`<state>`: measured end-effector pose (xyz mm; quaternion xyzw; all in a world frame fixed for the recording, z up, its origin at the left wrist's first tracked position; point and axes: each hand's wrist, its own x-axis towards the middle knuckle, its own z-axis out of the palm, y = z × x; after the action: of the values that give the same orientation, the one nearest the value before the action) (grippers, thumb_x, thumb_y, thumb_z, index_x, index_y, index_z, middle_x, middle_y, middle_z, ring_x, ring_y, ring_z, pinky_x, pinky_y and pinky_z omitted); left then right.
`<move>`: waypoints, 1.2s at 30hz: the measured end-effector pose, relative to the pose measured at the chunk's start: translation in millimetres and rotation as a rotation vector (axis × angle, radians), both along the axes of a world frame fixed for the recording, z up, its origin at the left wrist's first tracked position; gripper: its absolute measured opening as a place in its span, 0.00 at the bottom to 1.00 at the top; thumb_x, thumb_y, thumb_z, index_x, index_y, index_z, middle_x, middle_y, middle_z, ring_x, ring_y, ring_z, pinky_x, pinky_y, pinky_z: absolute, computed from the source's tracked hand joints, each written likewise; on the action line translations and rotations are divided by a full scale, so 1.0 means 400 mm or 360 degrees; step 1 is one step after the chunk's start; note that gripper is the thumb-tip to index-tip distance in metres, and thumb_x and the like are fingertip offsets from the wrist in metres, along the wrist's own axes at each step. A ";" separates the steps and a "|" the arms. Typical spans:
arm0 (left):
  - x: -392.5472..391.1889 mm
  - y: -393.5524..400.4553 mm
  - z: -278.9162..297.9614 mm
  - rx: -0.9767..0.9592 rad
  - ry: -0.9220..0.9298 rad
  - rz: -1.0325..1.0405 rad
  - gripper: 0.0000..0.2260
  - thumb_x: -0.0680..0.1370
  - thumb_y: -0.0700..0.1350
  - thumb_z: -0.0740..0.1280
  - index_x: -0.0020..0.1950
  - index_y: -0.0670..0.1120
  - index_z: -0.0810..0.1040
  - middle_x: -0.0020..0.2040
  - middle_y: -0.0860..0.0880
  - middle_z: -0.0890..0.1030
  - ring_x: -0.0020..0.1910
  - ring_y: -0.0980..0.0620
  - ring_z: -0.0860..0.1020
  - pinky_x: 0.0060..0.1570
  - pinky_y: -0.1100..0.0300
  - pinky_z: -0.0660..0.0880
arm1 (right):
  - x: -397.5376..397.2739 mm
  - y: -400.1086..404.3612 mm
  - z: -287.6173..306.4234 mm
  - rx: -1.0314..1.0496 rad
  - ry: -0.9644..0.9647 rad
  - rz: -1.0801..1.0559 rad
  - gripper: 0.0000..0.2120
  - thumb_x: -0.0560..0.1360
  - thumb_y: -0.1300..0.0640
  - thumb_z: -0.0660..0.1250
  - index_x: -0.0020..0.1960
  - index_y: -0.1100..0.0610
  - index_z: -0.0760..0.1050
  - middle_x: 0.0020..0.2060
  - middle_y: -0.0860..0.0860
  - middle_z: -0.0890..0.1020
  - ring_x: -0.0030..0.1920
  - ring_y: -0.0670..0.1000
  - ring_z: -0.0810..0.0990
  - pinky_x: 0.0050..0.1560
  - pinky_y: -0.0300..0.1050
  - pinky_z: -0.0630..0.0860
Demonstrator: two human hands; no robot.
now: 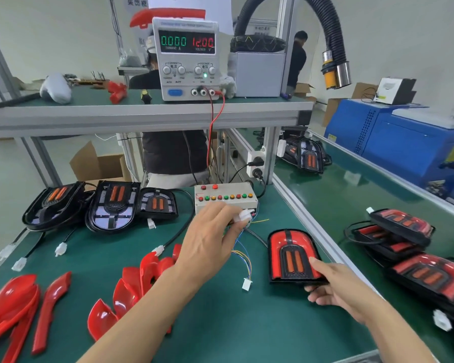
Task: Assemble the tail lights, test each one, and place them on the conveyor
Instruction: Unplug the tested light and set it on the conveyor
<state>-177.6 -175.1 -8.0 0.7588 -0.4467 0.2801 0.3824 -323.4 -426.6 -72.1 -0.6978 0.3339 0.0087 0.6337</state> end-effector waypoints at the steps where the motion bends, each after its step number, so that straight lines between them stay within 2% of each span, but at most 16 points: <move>1: -0.003 -0.015 0.012 -0.0034 -0.0041 0.0029 0.09 0.82 0.46 0.67 0.50 0.41 0.81 0.43 0.48 0.76 0.43 0.47 0.72 0.45 0.51 0.73 | -0.003 0.006 -0.008 0.0012 -0.0045 -0.0044 0.21 0.84 0.46 0.62 0.57 0.64 0.81 0.37 0.60 0.84 0.34 0.56 0.82 0.35 0.46 0.80; 4: -0.020 -0.065 0.056 -0.0218 0.0010 0.0116 0.06 0.81 0.46 0.70 0.51 0.43 0.82 0.41 0.52 0.74 0.41 0.51 0.71 0.43 0.57 0.71 | -0.018 0.022 -0.034 0.0031 -0.0250 -0.0259 0.18 0.85 0.49 0.61 0.56 0.63 0.80 0.37 0.60 0.84 0.33 0.57 0.84 0.35 0.47 0.81; 7: -0.044 -0.110 0.109 -0.0397 0.0324 0.0128 0.07 0.81 0.50 0.67 0.49 0.48 0.80 0.34 0.55 0.72 0.34 0.55 0.69 0.37 0.58 0.69 | -0.041 0.041 -0.042 0.0069 -0.0536 -0.0388 0.14 0.85 0.50 0.60 0.59 0.59 0.79 0.41 0.56 0.87 0.36 0.59 0.86 0.38 0.48 0.81; 9: -0.055 -0.140 0.136 -0.0536 0.0555 0.0096 0.07 0.81 0.52 0.67 0.46 0.50 0.79 0.32 0.54 0.76 0.32 0.55 0.72 0.36 0.60 0.71 | -0.053 0.058 -0.033 0.0059 -0.0709 -0.0431 0.15 0.83 0.49 0.60 0.62 0.57 0.78 0.46 0.56 0.88 0.40 0.60 0.87 0.44 0.50 0.80; 11: -0.067 -0.167 0.150 -0.0647 0.0905 0.0032 0.07 0.78 0.52 0.66 0.44 0.51 0.77 0.32 0.54 0.79 0.31 0.56 0.77 0.35 0.60 0.75 | -0.057 0.080 -0.015 0.0042 -0.0894 -0.0439 0.20 0.80 0.46 0.61 0.65 0.56 0.77 0.51 0.56 0.87 0.46 0.60 0.87 0.49 0.52 0.81; 13: -0.080 -0.192 0.145 -0.0688 0.1364 -0.0100 0.08 0.77 0.52 0.65 0.44 0.48 0.76 0.29 0.53 0.79 0.29 0.53 0.81 0.31 0.56 0.78 | -0.055 0.104 0.007 0.0068 -0.1062 -0.0462 0.24 0.78 0.45 0.60 0.67 0.57 0.77 0.55 0.56 0.87 0.52 0.61 0.87 0.55 0.53 0.81; 15: -0.085 -0.211 0.128 -0.0780 0.1711 -0.0246 0.10 0.78 0.50 0.65 0.44 0.44 0.74 0.27 0.52 0.78 0.28 0.50 0.82 0.28 0.61 0.76 | -0.051 0.120 0.030 0.0146 -0.1171 -0.0517 0.26 0.78 0.44 0.59 0.68 0.60 0.76 0.58 0.58 0.85 0.55 0.61 0.85 0.60 0.53 0.78; 19: -0.074 -0.226 0.124 -0.1020 0.2216 -0.0474 0.07 0.81 0.44 0.65 0.46 0.41 0.73 0.29 0.49 0.78 0.31 0.47 0.84 0.30 0.63 0.78 | -0.045 0.136 0.080 0.0316 -0.1263 -0.0546 0.29 0.79 0.43 0.56 0.69 0.62 0.76 0.62 0.59 0.83 0.64 0.61 0.81 0.66 0.57 0.74; 23: -0.074 -0.229 0.136 -0.1327 0.2718 -0.0694 0.08 0.81 0.41 0.65 0.45 0.38 0.74 0.28 0.45 0.80 0.31 0.47 0.85 0.27 0.64 0.78 | -0.051 0.153 0.114 0.0455 -0.1318 -0.0491 0.28 0.81 0.44 0.55 0.71 0.60 0.75 0.66 0.59 0.81 0.69 0.61 0.77 0.70 0.63 0.70; 27: -0.069 -0.218 0.140 -0.1586 0.2810 -0.0861 0.03 0.81 0.37 0.64 0.52 0.36 0.74 0.36 0.40 0.84 0.40 0.41 0.87 0.33 0.62 0.81 | -0.067 0.162 0.117 0.0613 -0.1328 -0.0403 0.28 0.80 0.44 0.55 0.72 0.59 0.74 0.66 0.62 0.80 0.68 0.66 0.77 0.70 0.66 0.70; 31: -0.062 -0.211 0.139 -0.1549 0.2691 -0.0942 0.04 0.80 0.35 0.64 0.54 0.36 0.73 0.42 0.37 0.85 0.49 0.39 0.86 0.40 0.61 0.82 | -0.087 0.162 0.131 0.0946 -0.1427 -0.0256 0.27 0.82 0.42 0.54 0.71 0.56 0.77 0.69 0.63 0.77 0.68 0.67 0.76 0.68 0.64 0.74; 33: -0.071 -0.211 0.126 -0.1419 0.2475 -0.0926 0.03 0.80 0.36 0.66 0.49 0.40 0.73 0.45 0.37 0.86 0.51 0.40 0.86 0.45 0.60 0.82 | -0.096 0.161 0.142 0.1067 -0.1479 -0.0187 0.29 0.80 0.39 0.61 0.74 0.56 0.73 0.73 0.62 0.74 0.72 0.66 0.73 0.69 0.65 0.71; 34: -0.080 -0.210 0.114 -0.1315 0.2331 -0.0901 0.05 0.80 0.37 0.68 0.46 0.41 0.73 0.46 0.38 0.86 0.52 0.40 0.86 0.48 0.59 0.82 | -0.100 0.159 0.146 0.1105 -0.1492 -0.0151 0.31 0.78 0.38 0.64 0.75 0.55 0.72 0.74 0.62 0.73 0.73 0.65 0.72 0.69 0.66 0.70; 36: -0.098 -0.201 0.078 -0.0974 0.1963 -0.0737 0.08 0.77 0.43 0.72 0.44 0.44 0.74 0.46 0.42 0.87 0.52 0.43 0.86 0.51 0.54 0.82 | -0.106 0.154 0.149 0.1138 -0.1483 -0.0089 0.32 0.76 0.38 0.67 0.74 0.56 0.73 0.74 0.62 0.72 0.73 0.65 0.72 0.68 0.66 0.72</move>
<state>-217.0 -255.5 23.2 0.5236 -0.2006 -0.1744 0.8094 -366.0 -365.0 -12.7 -0.3618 0.0148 -0.2035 0.9097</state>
